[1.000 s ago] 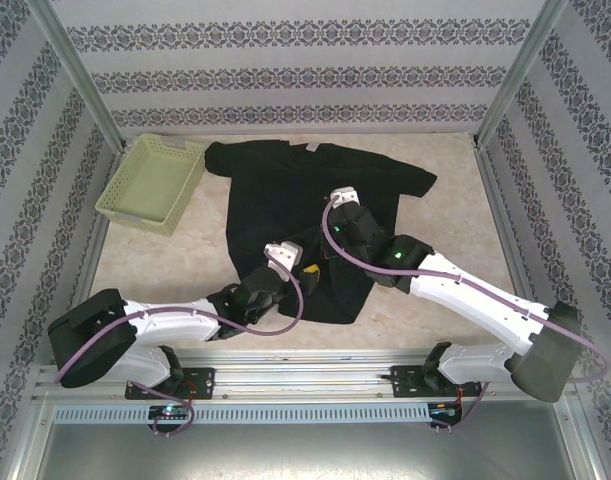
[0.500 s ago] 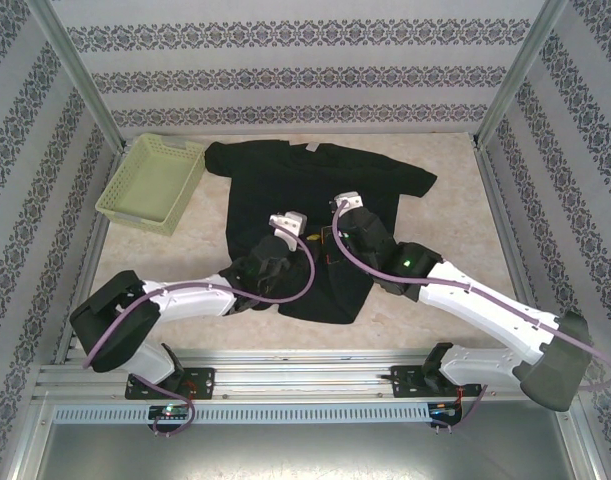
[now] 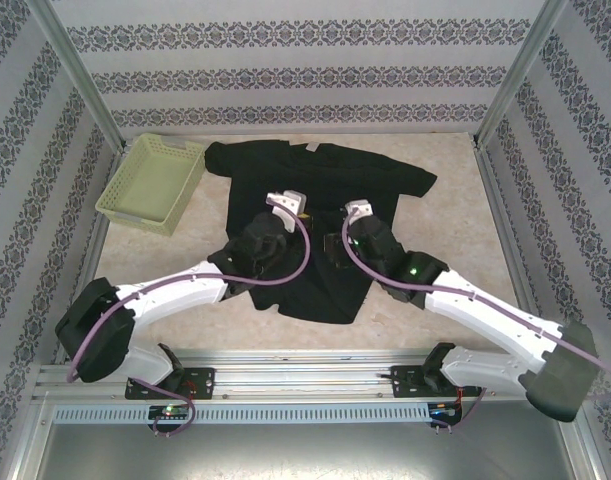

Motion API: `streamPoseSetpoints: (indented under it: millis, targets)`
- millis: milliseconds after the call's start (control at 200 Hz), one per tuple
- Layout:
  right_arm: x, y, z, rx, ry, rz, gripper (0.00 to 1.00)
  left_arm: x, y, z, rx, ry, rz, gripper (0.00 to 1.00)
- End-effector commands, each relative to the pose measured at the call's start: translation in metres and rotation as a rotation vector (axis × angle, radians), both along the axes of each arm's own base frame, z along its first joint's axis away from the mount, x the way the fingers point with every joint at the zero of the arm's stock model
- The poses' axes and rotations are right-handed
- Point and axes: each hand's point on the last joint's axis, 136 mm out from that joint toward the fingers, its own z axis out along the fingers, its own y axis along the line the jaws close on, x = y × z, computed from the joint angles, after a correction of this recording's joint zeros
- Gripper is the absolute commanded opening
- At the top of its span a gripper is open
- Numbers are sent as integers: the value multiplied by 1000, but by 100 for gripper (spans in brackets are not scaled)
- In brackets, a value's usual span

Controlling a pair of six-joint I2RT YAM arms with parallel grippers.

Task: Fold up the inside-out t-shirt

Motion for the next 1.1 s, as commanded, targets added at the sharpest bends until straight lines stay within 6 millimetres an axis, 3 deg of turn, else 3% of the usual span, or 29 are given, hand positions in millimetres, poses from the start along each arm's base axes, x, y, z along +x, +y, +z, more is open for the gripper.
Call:
streamPoseSetpoints:
  millis: [0, 55, 165, 340, 540, 794, 914, 1094]
  targets:
    - [-31, 35, 3, 129, -25, 203, 48, -4, 3, 20, -16, 48, -48, 0]
    - [-48, 55, -5, 158, -22, 297, 52, -5, 4, 24, -9, 50, -59, 0]
    - [-67, 88, -44, 119, 29, 417, 55, -7, 7, 32, -2, 41, -69, 0]
    - [-55, 108, -93, -40, 32, 440, 56, -7, 14, 35, 13, 36, -61, 0]
    - [-40, 128, -114, -84, -47, 488, 57, -10, 16, 38, 10, 38, -72, 0]
    - [2, 94, -153, -212, -32, 331, 60, -19, 29, 52, 21, -2, -62, 0]
    - [18, 70, -156, -252, -42, 241, 61, -21, 32, 57, 37, -12, -64, 0]
    - [27, 47, -154, -292, -57, 167, 64, -22, 35, 57, 73, -20, -70, 0]
